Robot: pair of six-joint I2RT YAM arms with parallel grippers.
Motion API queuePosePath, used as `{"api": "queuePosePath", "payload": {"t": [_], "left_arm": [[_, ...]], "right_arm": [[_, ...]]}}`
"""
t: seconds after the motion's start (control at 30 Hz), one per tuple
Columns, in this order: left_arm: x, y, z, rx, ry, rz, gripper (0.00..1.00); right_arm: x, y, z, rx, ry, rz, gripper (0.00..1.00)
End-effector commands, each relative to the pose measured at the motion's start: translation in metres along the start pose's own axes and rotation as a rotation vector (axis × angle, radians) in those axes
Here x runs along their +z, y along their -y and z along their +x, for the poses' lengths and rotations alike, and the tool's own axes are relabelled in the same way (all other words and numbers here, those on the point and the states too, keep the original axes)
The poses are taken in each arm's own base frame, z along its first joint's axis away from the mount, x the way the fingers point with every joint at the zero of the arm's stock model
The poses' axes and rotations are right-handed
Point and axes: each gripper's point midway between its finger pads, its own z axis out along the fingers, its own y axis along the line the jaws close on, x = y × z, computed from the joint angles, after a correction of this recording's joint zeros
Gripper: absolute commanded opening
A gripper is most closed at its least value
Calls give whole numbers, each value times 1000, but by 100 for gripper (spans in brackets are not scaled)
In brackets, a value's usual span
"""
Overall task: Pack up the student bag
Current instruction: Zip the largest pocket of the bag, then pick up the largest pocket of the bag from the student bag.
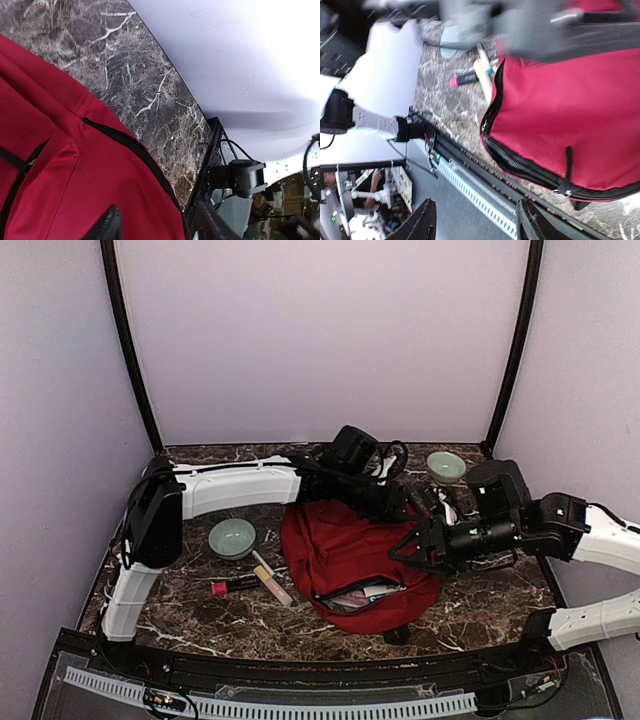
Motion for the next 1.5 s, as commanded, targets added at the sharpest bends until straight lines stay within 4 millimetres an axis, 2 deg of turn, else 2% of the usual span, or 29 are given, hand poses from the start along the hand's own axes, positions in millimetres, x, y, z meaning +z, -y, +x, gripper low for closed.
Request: {"api": "queuePosePath", "payload": {"t": [0.0, 0.13, 0.27, 0.33, 0.37, 0.5, 0.57, 0.73, 0.83, 0.9, 1.0, 1.1, 1.27, 1.47], "left_arm": [[-54, 35, -10, 123, 71, -44, 56], [-92, 27, -5, 153, 116, -178, 57], [-120, 21, 16, 139, 93, -306, 56], [-128, 25, 26, 97, 86, -402, 55], [-128, 36, 31, 71, 89, -417, 55], [-113, 62, 49, -82, 70, -483, 51], [-101, 66, 61, -165, 47, -539, 50], [-55, 58, 99, -384, 1, -595, 46], [-44, 49, 120, -473, 1, -657, 46], [-37, 44, 128, -496, 5, -682, 48], [-19, 45, 126, -470, 34, -652, 49], [-10, 41, 119, -472, 78, -649, 48], [-15, 29, 126, -506, 107, -714, 47], [-11, 14, 135, -496, 98, -765, 40]], "right_arm": [[-20, 0, -29, -48, 147, 51, 56], [-36, 23, -58, -63, 285, 175, 55], [-52, 49, -75, -104, 367, 313, 55], [-62, 67, -77, -95, 374, 417, 53], [-64, 75, -76, -102, 370, 460, 53], [-79, 116, -64, -50, 364, 650, 53], [-82, 127, -56, -3, 367, 665, 55], [-69, 130, -45, 68, 376, 548, 75], [-59, 133, -41, 91, 356, 522, 87], [-50, 137, -37, 94, 325, 509, 90], [-40, 137, -35, 76, 291, 482, 90], [-39, 135, -35, 42, 285, 468, 90], [-45, 134, -36, 10, 296, 461, 89], [-38, 136, -30, -4, 261, 440, 82]]}}
